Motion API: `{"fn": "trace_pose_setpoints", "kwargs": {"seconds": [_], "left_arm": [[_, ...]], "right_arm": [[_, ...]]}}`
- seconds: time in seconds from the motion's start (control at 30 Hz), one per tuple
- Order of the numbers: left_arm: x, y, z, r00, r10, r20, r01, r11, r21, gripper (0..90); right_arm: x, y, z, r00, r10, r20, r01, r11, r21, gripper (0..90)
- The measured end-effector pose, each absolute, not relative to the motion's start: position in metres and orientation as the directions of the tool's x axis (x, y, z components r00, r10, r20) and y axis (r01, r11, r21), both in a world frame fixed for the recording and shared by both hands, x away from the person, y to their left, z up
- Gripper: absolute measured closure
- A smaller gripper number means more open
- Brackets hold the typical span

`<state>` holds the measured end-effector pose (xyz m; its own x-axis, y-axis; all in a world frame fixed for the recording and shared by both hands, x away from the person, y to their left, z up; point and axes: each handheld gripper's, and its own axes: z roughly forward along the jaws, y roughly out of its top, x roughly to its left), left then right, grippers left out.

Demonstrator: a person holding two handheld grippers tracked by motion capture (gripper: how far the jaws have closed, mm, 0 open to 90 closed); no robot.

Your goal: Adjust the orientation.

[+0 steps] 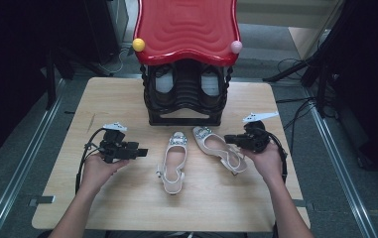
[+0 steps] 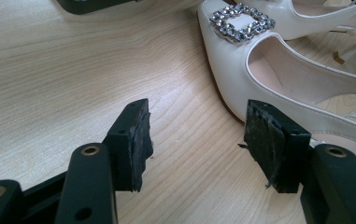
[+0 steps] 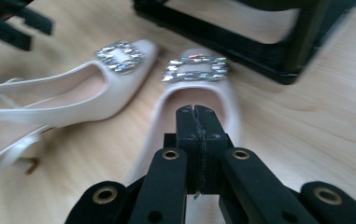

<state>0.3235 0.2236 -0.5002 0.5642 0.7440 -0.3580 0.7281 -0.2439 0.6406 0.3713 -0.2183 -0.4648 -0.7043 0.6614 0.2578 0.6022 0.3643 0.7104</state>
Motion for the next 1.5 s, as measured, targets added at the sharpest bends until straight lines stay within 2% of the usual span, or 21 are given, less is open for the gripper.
{"fn": "trace_pose_setpoints", "kwargs": {"seconds": [0.1, 0.3, 0.53, 0.9, 1.5], "left_arm": [[0.322, 0.224, -0.500, 0.565, 0.745, -0.355, 0.726, -0.246, 0.642, 41.3], [0.318, 0.227, -0.501, 0.559, 0.749, -0.356, 0.730, -0.243, 0.638, 41.3], [0.314, 0.231, -0.502, 0.549, 0.756, -0.358, 0.733, -0.230, 0.640, 41.2], [0.309, 0.236, -0.503, 0.534, 0.768, -0.354, 0.737, -0.219, 0.639, 41.2], [0.309, 0.233, -0.502, 0.542, 0.765, -0.348, 0.729, -0.222, 0.648, 41.5]], "right_arm": [[0.378, -0.224, -0.470, -0.697, 0.675, 0.243, 0.602, 0.366, 0.710, 90.0], [0.397, -0.231, -0.490, -0.663, 0.692, 0.286, 0.651, 0.345, 0.676, 90.0], [0.411, -0.220, -0.510, -0.679, 0.685, 0.265, 0.664, 0.420, 0.618, 90.0], [0.416, -0.214, -0.513, -0.686, 0.670, 0.284, 0.672, 0.433, 0.601, 90.0], [0.408, -0.195, -0.512, -0.734, 0.628, 0.258, 0.631, 0.493, 0.598, 90.0]]}}
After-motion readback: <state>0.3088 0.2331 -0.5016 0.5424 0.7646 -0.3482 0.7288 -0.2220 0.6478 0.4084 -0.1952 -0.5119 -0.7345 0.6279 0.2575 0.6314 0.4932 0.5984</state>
